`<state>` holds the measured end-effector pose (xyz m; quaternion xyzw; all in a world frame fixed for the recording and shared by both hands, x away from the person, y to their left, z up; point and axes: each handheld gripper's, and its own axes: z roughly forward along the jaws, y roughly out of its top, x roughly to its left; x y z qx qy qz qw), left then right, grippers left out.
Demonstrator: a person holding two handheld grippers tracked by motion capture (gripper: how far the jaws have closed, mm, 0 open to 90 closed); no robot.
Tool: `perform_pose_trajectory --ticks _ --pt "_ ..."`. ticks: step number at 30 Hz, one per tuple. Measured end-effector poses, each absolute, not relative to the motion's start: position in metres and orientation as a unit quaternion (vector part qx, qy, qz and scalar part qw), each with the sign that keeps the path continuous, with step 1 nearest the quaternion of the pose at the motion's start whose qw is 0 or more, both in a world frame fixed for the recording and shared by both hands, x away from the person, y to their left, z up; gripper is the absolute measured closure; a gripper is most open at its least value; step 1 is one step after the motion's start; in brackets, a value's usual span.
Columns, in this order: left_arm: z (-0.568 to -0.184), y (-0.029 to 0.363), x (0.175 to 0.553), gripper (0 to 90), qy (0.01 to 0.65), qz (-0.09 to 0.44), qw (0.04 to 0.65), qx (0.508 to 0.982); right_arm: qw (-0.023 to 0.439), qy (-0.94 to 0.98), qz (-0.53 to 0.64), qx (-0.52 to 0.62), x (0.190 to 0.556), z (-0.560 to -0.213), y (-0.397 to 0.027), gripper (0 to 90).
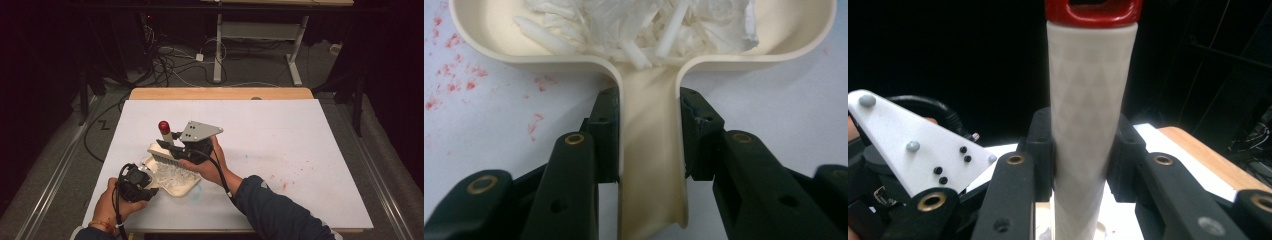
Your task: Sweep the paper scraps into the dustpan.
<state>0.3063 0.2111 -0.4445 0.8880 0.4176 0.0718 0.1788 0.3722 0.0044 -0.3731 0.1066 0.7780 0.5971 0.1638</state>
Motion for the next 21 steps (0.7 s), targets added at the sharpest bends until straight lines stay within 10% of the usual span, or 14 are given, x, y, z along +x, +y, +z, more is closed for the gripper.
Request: perform_pose_trajectory --ticks 21 --pt "-0.447 0.212 0.308 63.1 0.416 0.069 0.177 0.889 0.257 0.75 0.571 0.214 0.425 -0.371 -0.045 70.1"
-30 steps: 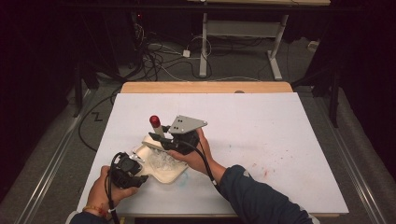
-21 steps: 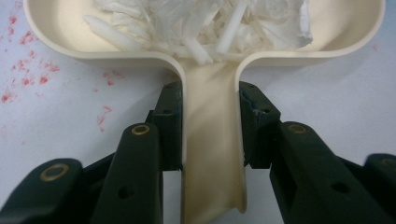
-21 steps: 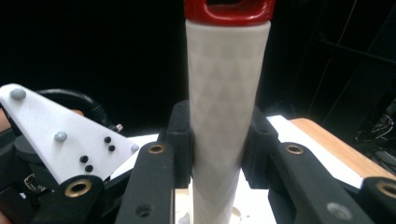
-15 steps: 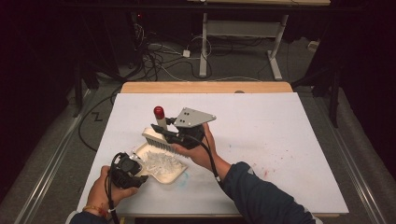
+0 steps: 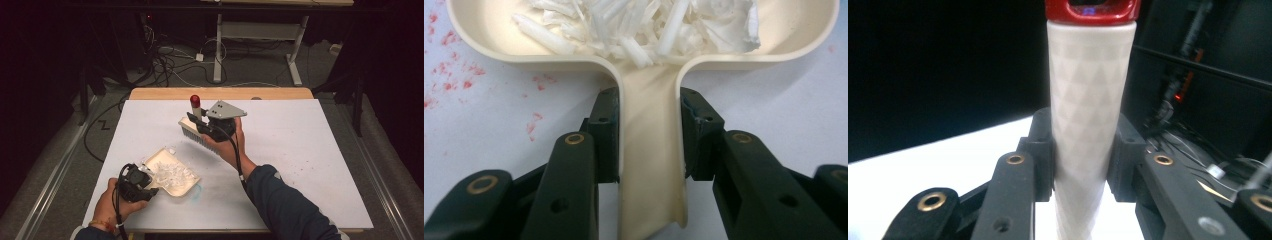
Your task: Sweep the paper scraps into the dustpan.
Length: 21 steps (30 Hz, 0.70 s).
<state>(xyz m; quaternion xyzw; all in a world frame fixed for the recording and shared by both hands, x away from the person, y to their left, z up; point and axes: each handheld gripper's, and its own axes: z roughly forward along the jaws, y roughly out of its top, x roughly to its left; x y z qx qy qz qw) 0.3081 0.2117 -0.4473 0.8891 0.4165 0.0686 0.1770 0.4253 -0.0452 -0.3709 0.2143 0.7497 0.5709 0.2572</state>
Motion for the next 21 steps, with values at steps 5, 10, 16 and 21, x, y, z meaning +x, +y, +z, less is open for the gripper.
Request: perform_pose_trajectory --ticks 5,10,16,21 --pt "-0.449 0.212 0.309 63.1 0.417 0.068 0.178 0.889 0.281 0.761 0.546 0.208 0.434 -0.384 -0.035 70.1" --pt "-0.449 0.212 0.309 63.1 0.416 0.069 0.177 0.889 0.283 0.77 0.54 0.189 0.436 -0.396 -0.021 70.1" --pt "-0.449 0.212 0.309 63.1 0.417 0.071 0.177 0.889 0.244 0.788 0.548 0.141 0.425 -0.398 -0.009 69.9" --pt "-0.448 0.214 0.308 63.1 0.419 0.071 0.177 0.888 0.201 0.8 0.557 0.101 0.414 -0.393 -0.005 70.1"
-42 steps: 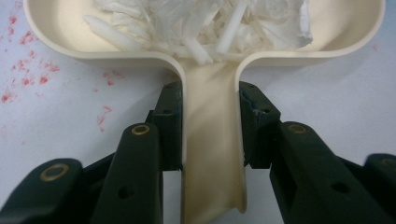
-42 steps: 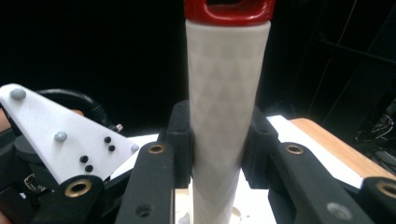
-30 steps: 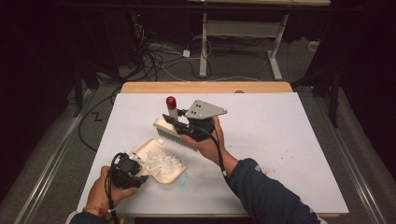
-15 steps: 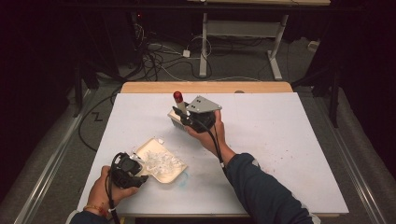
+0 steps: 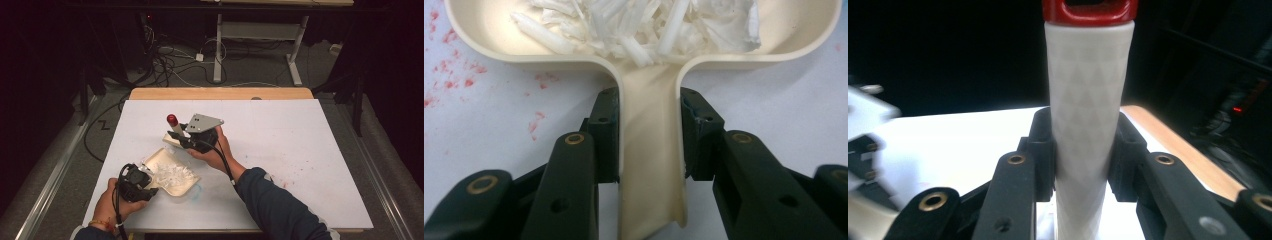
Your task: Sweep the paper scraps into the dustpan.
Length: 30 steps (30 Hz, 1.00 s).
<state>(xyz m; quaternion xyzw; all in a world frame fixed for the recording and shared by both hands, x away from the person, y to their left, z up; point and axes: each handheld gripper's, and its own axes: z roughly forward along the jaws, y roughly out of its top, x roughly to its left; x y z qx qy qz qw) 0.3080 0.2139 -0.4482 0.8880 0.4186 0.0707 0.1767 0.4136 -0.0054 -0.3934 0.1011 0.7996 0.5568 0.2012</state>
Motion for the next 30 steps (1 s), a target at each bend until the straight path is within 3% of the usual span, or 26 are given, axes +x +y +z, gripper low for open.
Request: perform_pose_trajectory --ticks 4,10,19,30 --pt "-0.448 0.216 0.307 63.1 0.423 0.069 0.178 0.886 0.152 0.8 0.575 0.078 0.397 -0.389 -0.009 70.1" --pt "-0.449 0.217 0.306 63.1 0.422 0.069 0.174 0.887 0.133 0.805 0.577 0.042 0.379 -0.383 -0.011 70.1" --pt "-0.449 0.218 0.305 63.1 0.416 0.072 0.17 0.89 0.181 0.793 0.577 0.072 0.378 -0.363 -0.035 70.1" --pt "-0.448 0.219 0.302 63.1 0.416 0.071 0.166 0.891 0.218 0.817 0.516 0.135 0.38 -0.375 -0.072 70.1"
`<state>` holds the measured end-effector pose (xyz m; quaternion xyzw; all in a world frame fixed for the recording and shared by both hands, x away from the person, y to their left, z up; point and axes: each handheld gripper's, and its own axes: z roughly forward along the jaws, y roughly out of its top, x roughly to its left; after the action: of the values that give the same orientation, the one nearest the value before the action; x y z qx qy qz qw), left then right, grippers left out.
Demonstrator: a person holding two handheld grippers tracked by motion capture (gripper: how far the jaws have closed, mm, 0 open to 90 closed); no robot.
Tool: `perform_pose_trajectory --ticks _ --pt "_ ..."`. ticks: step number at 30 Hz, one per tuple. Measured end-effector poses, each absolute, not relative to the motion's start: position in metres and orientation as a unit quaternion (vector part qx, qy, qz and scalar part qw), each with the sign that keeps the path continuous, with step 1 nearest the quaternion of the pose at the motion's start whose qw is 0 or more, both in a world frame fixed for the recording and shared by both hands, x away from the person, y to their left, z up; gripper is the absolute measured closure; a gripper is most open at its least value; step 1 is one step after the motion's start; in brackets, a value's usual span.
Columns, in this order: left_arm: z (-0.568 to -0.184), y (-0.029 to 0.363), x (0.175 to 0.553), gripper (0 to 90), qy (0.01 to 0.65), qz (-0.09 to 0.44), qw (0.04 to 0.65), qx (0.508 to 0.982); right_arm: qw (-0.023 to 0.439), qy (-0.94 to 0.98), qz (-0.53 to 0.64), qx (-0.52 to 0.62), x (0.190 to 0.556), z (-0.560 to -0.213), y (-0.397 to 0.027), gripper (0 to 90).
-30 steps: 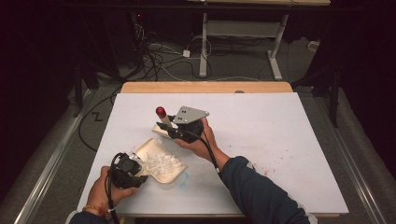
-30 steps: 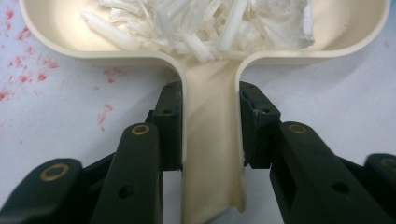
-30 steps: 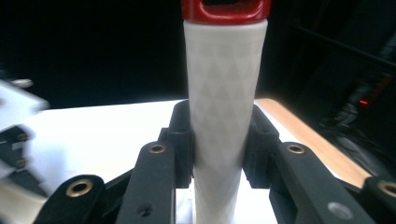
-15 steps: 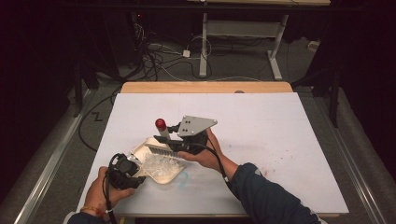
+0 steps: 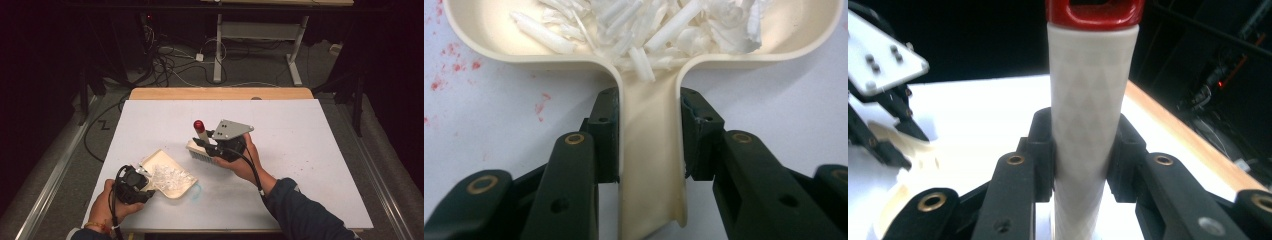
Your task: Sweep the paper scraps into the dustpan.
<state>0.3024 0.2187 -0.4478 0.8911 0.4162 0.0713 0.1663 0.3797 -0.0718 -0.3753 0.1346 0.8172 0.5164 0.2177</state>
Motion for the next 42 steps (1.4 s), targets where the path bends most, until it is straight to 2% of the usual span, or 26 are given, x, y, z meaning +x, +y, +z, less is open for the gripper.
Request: perform_pose_trajectory --ticks 4,11,18,22,32,37,42 --pt "-0.448 0.218 0.302 63.1 0.418 0.073 0.164 0.891 0.202 0.824 0.515 0.125 0.365 -0.379 -0.072 70.1" --pt "-0.448 0.216 0.302 63.1 0.415 0.075 0.161 0.893 0.184 0.833 0.516 0.08 0.335 -0.381 -0.047 70.1" --pt "-0.448 0.216 0.301 63.1 0.41 0.074 0.161 0.894 0.169 0.817 0.547 0.06 0.328 -0.374 -0.032 70.1" --pt "-0.447 0.217 0.301 63.1 0.408 0.073 0.161 0.896 0.175 0.806 0.562 0.068 0.332 -0.365 -0.043 70.1" --pt "-0.448 0.219 0.299 63.1 0.404 0.066 0.16 0.898 0.192 0.81 0.545 0.097 0.337 -0.348 -0.106 70.0" --pt "-0.448 0.222 0.3 63.1 0.399 0.066 0.154 0.901 0.166 0.823 0.535 0.093 0.326 -0.347 -0.132 70.0" --pt "-0.446 0.229 0.302 63.0 0.405 0.071 0.155 0.898 0.149 0.843 0.511 0.081 0.318 -0.356 -0.13 70.0"
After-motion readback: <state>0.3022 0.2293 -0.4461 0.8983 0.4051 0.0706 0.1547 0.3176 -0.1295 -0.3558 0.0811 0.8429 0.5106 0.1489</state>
